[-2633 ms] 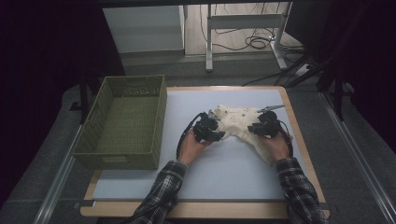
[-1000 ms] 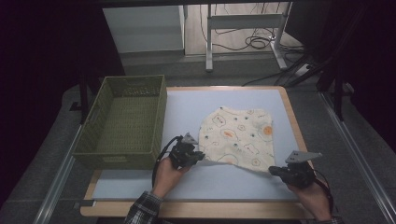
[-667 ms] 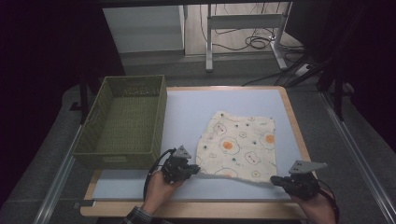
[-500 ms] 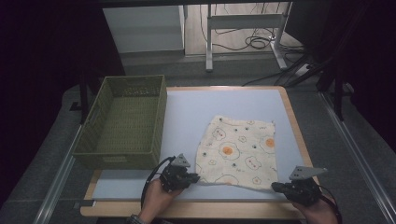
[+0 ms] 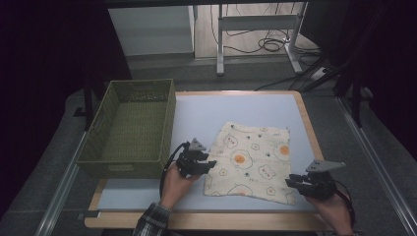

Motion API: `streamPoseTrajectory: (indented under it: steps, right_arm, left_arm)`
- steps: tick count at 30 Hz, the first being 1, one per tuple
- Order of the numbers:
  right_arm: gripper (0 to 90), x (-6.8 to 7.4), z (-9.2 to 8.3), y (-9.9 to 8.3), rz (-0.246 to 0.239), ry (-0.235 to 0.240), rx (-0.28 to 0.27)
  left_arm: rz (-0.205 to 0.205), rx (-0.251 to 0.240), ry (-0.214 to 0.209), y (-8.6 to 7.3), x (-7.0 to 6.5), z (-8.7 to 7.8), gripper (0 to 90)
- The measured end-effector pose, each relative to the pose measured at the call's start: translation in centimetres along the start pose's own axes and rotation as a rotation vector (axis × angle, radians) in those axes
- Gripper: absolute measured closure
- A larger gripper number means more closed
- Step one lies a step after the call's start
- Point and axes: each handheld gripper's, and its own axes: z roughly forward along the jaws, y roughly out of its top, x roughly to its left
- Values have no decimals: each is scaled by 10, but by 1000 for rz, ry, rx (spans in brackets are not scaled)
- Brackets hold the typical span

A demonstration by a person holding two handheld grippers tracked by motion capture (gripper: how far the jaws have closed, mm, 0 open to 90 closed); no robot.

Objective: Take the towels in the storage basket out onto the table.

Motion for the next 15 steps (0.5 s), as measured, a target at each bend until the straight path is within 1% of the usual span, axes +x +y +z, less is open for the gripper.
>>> streamPoseTrajectory:
  steps: [1, 2, 3, 6, 7, 8, 9, 10, 11, 12, 13, 14, 15]
  right_arm:
    - [695, 0, 0, 0, 0, 0, 0]
    - [691, -1, 1, 1, 2, -4, -1]
    - [689, -4, 3, 3, 3, -13, -5]
    - [672, -11, 9, 8, 6, -37, -13]
    - [670, -13, 11, 10, 9, -50, -14]
    - [666, -16, 12, 11, 12, -58, -16]
    - [660, -20, 15, 13, 23, -69, -21]
    - [652, -24, 17, 14, 34, -75, -22]
    - [642, -27, 20, 16, 41, -80, -23]
    - [638, -29, 22, 17, 47, -90, -23]
    - [636, -32, 25, 18, 50, -95, -23]
    - [634, -34, 27, 18, 58, -96, -27]
    - [634, -35, 29, 18, 69, -92, -30]
  left_arm:
    - [0, 0, 0, 0, 0, 0, 563]
    - [-3, 3, 20, 7, 6, 7, 563]
    - [-9, 4, 28, 12, 11, 13, 566]
    - [-33, 5, 20, 27, 28, 30, 567]
    - [-42, 9, 19, 31, 32, 35, 567]
    - [-42, 12, 28, 36, 38, 42, 567]
    - [-55, 18, 27, 40, 43, 48, 567]
    - [-70, 19, 15, 44, 48, 54, 566]
    - [-76, 26, 9, 47, 53, 59, 566]
    - [-81, 25, 10, 49, 56, 63, 565]
    - [-79, 24, 3, 51, 59, 67, 566]
    - [-88, 24, -19, 53, 60, 71, 568]
    - [-87, 29, -38, 54, 60, 74, 579]
